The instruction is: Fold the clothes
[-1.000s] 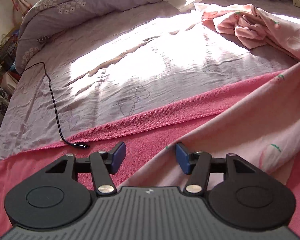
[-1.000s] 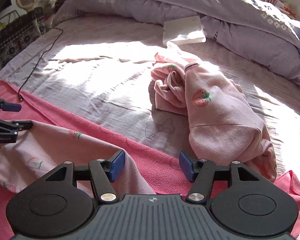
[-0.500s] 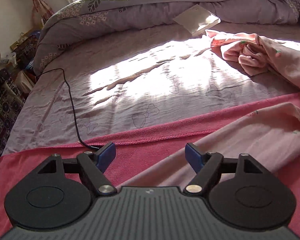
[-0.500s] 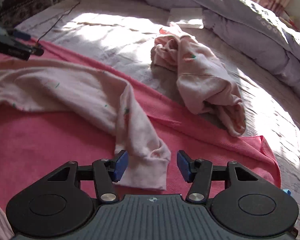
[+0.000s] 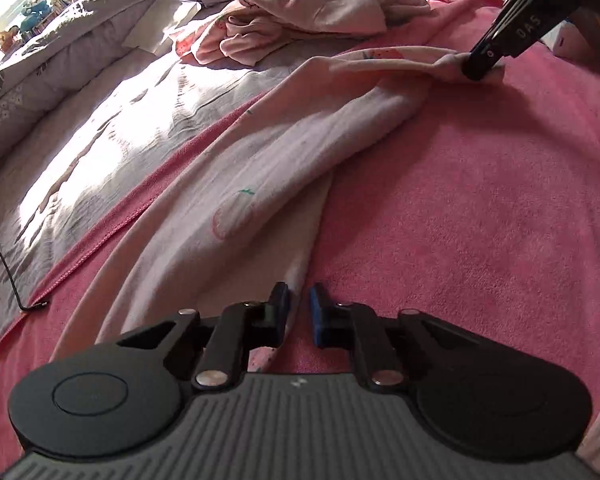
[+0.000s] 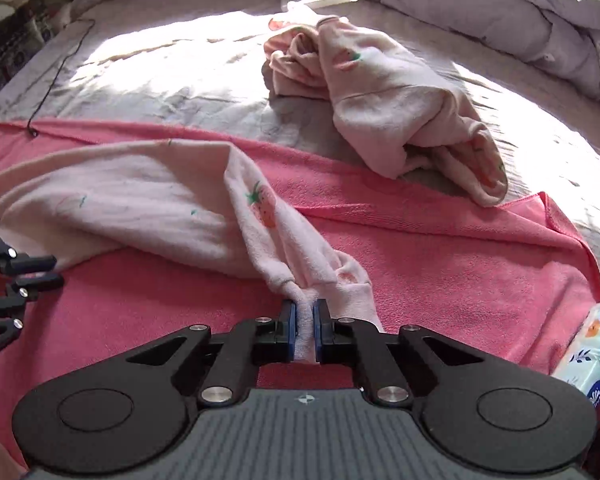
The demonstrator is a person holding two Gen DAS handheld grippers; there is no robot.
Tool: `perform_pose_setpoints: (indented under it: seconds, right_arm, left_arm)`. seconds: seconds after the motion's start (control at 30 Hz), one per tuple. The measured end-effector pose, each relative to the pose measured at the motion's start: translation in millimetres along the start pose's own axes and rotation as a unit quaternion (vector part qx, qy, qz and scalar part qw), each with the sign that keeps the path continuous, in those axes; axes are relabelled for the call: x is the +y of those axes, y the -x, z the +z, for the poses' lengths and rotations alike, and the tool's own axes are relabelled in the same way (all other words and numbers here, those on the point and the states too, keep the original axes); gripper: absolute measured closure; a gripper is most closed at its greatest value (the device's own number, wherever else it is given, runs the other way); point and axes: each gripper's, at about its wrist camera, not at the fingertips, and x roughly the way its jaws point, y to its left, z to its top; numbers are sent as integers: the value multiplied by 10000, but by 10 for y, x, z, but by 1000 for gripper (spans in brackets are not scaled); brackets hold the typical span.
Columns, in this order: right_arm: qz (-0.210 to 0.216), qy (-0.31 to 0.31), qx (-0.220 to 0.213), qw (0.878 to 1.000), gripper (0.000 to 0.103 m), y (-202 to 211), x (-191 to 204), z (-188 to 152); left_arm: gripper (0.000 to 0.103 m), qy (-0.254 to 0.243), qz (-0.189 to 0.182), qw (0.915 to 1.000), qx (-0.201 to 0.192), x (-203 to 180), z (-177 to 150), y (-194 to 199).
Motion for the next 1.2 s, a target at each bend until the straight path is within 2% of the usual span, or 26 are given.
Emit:
perform_pose_setpoints:
  seconds: [0.1, 0.2, 0.27, 0.37, 0.43, 0.5, 0.57, 0.63, 0.7, 0.77, 0.83, 0.9, 1.03, 1.1, 1.2]
  right_arm:
    - [262, -959, -296, 9946, 93, 344, -437, 199]
    - [306, -1367, -528, 9887, 93, 537, -733, 394]
    - [271, -1440, -598, 9874, 93, 465, -897, 571]
    - [336, -1500, -514, 9868, 92, 31, -1044, 790]
    - [381, -1715, -304, 9840, 89, -311, -1095, 817]
    - [426, -1933, -91, 9802, 76, -655, -1145, 841]
    - [278, -2017, -27, 9790, 66, -810, -1123, 819]
    - [206, -1981, -162, 9798, 60, -783, -1090, 774]
    - [174, -1938, -265, 9805, 49, -728, -1074, 723]
    - [192, -1934, -293, 9805, 47, -647, -1084, 645]
    - [221, -1973, -284, 9797, 47, -564, -1103, 543]
    - [291, -2079, -244, 9774, 47, -493, -1123, 400]
    - [276, -2226, -184, 9743, 47, -419, -1112, 95]
    - [208, -2207, -122, 9750, 47, -465, -1075, -5]
    - [257, -2169, -102, 9758, 47, -553, -999, -76]
  left_arm:
    - [102, 97, 14, 9999, -29, 57, 78, 17]
    - [102, 315, -116, 9994, -25, 136, 121, 39]
    - [101, 684, -279, 9972, 115, 216, 124, 18]
    - [100, 1142, -345, 9923, 322, 312, 130, -59]
    - [96, 1354, -344, 9892, 454, 356, 129, -113]
    - [94, 1487, -361, 9869, 502, 381, 130, -140]
    - [93, 1549, -368, 9858, 535, 392, 133, -157]
    - [94, 1524, -360, 9861, 549, 379, 135, -158]
    - [92, 1508, -351, 9864, 554, 364, 135, -153]
    - [91, 1538, -339, 9858, 579, 368, 148, -156]
    - [81, 1591, -317, 9848, 620, 377, 170, -157]
    - [50, 1682, -250, 9831, 681, 388, 182, -119]
    - [43, 1837, -56, 9811, 611, 393, 134, 73]
    - [29, 1891, 179, 9800, 598, 381, 63, 178]
    - [25, 1876, 659, 9772, 741, 388, -72, 251]
